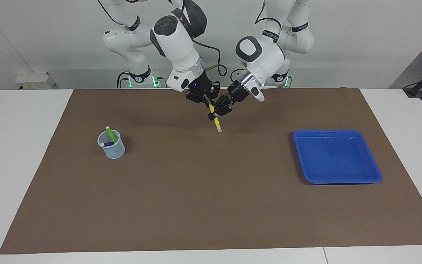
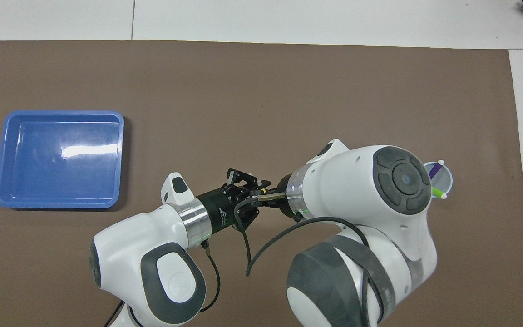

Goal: Right arm passes pens to left for tray arrangement
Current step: 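Close the left gripper on the yellow pen and open the right gripper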

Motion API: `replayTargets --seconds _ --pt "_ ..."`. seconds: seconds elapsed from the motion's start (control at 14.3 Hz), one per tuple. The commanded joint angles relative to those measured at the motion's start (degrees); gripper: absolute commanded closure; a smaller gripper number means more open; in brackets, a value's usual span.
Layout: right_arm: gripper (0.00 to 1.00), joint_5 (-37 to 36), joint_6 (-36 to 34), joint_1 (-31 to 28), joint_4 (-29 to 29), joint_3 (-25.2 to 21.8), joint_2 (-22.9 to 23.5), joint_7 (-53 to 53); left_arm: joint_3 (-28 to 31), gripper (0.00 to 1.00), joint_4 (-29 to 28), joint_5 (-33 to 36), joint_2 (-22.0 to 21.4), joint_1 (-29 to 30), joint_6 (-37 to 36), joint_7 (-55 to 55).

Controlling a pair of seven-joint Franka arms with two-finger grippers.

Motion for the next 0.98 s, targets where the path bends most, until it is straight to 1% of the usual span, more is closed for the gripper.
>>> replayTargets --seconds 0.0,0.07,0.14,0.21,0.28,0.35,0.56,0.7,0.77,0.91 --pt "1.0 1.65 -0.59 -0.37 -0.06 0.26 -0.48 0.53 -0.04 1.0 -1.38 -0.68 -1.85 0.62 -1.92 1.06" --pt "0.98 1.65 -0.59 -0.54 -0.06 0.26 -0.48 0.53 -0.04 1.0 -1.38 -0.68 -1.85 0.71 -2.01 0.98" --pt "0.66 1.65 -0.5 -0.54 -0.06 0.17 -0.48 0.61 -0.04 1.0 -1.38 -0.68 -1.85 0.71 -1.92 1.06" --pt "0.49 1.65 -0.5 -0.63 -0.06 0.17 -0.48 0.7 -0.04 1.0 -1.38 -0.68 -1.85 0.71 -2.01 0.98" --pt "0.35 1.65 -0.59 -0.72 -0.06 0.17 -0.65 0.7 -0.04 1.0 -1.38 -0.68 -1.85 0.71 -1.92 0.98" --pt "0.0 1.57 -0.59 -0.81 -0.06 0.08 -0.92 0.62 -0.04 1.0 -1.38 -0.68 -1.85 0.71 -1.92 0.98" --pt "0.0 0.6 -0.85 -1.59 -0.06 -0.18 -1.1 0.09 -0.04 1.0 -1.73 -0.68 -1.85 0.71 -2.01 1.06" --pt "0.0 -0.8 -3.39 -3.44 -0.06 -0.18 -1.18 -0.18 0.05 1.0 -1.91 -0.6 -1.85 0.71 -1.92 1.15" --pt "0.0 -3.24 -5.05 -4.75 -0.06 -0.18 -1.53 -0.18 0.13 1.0 -2.35 0.1 -1.85 0.71 -1.92 1.85" --pt "0.0 -6.6 -8.57 -7.82 -0.06 -0.18 -1.97 -1.57 0.22 1.0 -4.1 3.95 -2.64 0.88 -2.09 4.74"
